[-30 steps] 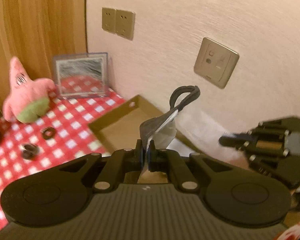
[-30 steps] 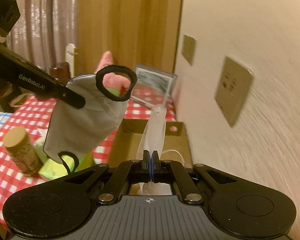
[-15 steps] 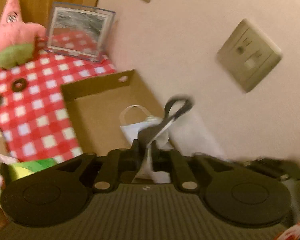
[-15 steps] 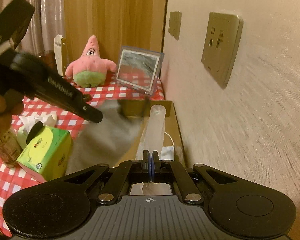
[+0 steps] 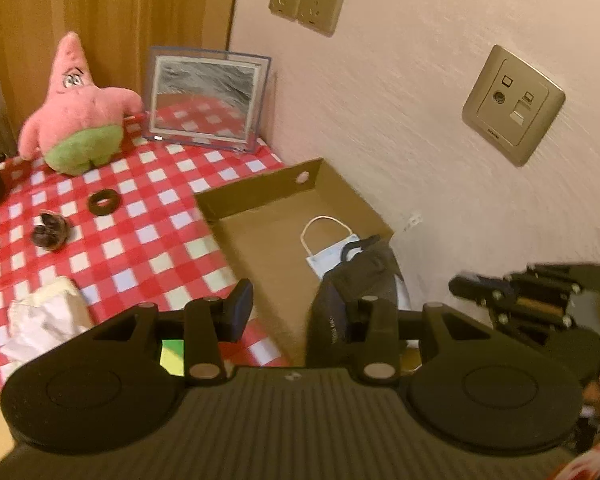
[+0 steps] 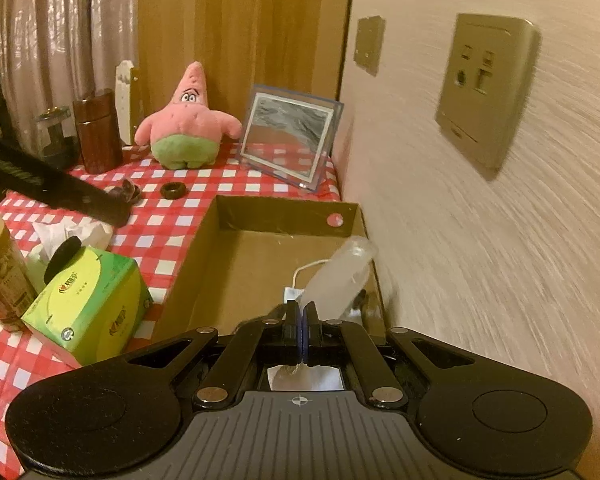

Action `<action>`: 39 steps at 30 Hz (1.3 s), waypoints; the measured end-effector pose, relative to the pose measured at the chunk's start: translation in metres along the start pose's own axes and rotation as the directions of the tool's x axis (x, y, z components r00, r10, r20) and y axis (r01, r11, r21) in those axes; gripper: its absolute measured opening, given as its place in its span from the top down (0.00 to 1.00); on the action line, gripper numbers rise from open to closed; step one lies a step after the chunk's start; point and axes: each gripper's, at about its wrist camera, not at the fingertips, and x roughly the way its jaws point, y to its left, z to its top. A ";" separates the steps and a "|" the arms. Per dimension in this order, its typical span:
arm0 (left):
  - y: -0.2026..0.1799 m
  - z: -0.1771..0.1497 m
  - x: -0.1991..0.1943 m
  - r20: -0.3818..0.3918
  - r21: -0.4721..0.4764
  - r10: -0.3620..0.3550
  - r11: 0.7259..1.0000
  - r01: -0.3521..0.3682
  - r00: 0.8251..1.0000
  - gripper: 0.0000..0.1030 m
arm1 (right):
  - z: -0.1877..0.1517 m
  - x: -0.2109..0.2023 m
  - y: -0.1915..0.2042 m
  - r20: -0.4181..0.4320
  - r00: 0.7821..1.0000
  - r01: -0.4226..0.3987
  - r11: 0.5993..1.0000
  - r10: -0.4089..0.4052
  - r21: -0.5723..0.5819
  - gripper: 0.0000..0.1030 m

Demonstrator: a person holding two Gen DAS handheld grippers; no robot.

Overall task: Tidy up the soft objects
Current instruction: 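Lower the dark grey bag into the box and open left gripper while right gripper carries clear bag, then lower the clear plastic bag into the cardboard box and open the right gripper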

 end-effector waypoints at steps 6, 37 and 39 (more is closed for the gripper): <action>0.015 -0.012 -0.021 0.032 0.025 0.031 0.999 -0.032 0.999 0.64 | 0.012 0.003 0.016 0.055 0.998 -0.007 0.998 0.010 -0.058 0.99; 0.057 -0.043 -0.040 0.029 0.012 0.065 0.998 -0.066 0.997 0.64 | -0.018 0.037 0.021 -0.057 0.998 0.022 0.999 -0.024 -0.026 0.35; 0.056 -0.044 -0.042 0.032 0.022 0.070 0.997 -0.070 0.997 0.63 | -0.019 0.036 0.018 -0.041 0.999 0.031 0.999 -0.032 -0.017 0.35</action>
